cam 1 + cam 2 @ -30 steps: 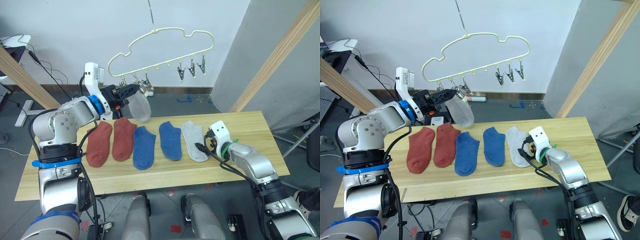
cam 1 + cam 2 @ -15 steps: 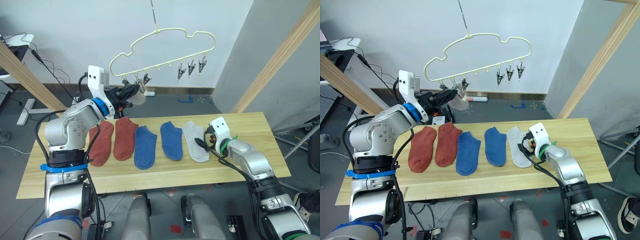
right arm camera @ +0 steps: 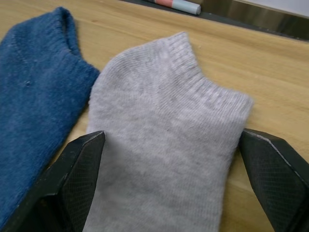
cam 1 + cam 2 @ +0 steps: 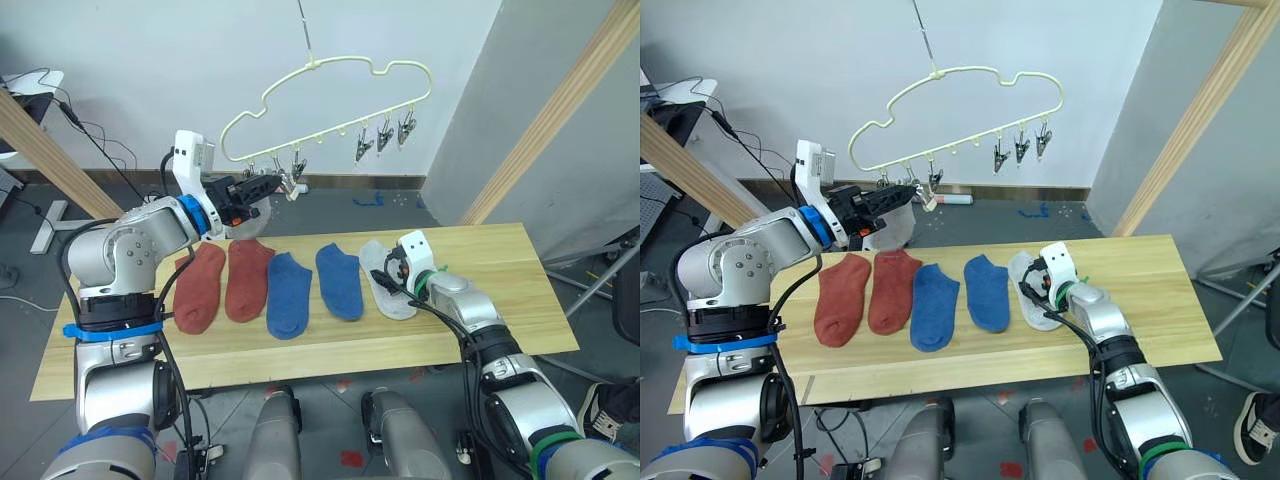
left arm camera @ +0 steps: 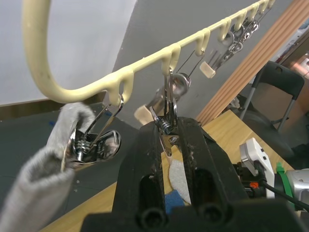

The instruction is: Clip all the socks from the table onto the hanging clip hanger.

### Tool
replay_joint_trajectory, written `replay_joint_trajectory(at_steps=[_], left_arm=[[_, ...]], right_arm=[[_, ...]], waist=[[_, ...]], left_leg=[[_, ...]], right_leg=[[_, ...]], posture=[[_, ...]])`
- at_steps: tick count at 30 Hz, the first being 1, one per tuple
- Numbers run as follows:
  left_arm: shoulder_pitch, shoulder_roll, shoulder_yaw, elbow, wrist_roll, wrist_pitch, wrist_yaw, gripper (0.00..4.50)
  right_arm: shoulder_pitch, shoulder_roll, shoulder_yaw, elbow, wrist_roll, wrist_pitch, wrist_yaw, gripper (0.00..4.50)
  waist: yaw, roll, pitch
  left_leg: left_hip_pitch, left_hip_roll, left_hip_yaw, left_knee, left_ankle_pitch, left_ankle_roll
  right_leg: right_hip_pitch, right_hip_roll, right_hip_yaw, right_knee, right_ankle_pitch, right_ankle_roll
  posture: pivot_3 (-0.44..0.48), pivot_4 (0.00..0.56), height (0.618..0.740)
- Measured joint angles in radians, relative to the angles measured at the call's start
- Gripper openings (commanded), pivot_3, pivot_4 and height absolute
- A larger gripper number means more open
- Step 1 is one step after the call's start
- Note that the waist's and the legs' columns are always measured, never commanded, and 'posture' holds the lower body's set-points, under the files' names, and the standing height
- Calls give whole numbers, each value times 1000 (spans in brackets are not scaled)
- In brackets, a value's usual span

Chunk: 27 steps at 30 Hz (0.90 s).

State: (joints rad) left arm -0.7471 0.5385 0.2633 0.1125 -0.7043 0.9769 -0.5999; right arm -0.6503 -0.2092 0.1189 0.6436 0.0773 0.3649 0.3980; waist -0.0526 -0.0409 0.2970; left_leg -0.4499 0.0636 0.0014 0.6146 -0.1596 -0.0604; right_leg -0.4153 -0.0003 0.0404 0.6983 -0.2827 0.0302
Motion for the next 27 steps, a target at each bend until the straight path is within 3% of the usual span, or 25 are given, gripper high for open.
replay_joint_trajectory(at_steps=[3, 6, 17, 22, 27], left_arm=[[6, 5, 7, -5, -1, 2, 1, 220], [15, 5, 10, -13, -1, 2, 1, 220], [28, 5, 14, -33, -5, 18, 10, 220], [29, 5, 19, -34, -8, 19, 10, 220], [25, 1, 47, -26, -54, 67, 12, 220]], right_arm=[[-4, 0, 8, 13, -23, -17, 9, 4500], [-10, 2, 28, 23, -43, -26, 41, 3936], [28, -8, 63, -11, -74, -31, 139, 143], [110, -45, 62, -126, -63, -8, 192, 9], [211, -97, 18, -423, 49, 196, 272, 9]], waist=[[2, 0, 0], [2, 0, 0], [2, 0, 0], [5, -1, 0], [10, 0, 0]], left_leg=[[0, 0, 0, 0, 0, 0], [1, 0, 0, 0, 0, 0], [11, 0, 1, -1, 0, 0], [12, 0, 1, -2, 0, 0], [11, 0, 1, -3, 0, 0]], right_leg=[[0, 0, 0, 0, 0, 0], [1, 0, 0, 0, 0, 0], [10, 0, 1, -1, -1, 1], [10, 0, 1, -1, -1, 1], [9, 0, 2, -1, -1, 1]], posture=[[-15, 270, 740], [-15, 269, 740], [-6, 273, 740], [-1, 274, 740], [-5, 274, 740]])
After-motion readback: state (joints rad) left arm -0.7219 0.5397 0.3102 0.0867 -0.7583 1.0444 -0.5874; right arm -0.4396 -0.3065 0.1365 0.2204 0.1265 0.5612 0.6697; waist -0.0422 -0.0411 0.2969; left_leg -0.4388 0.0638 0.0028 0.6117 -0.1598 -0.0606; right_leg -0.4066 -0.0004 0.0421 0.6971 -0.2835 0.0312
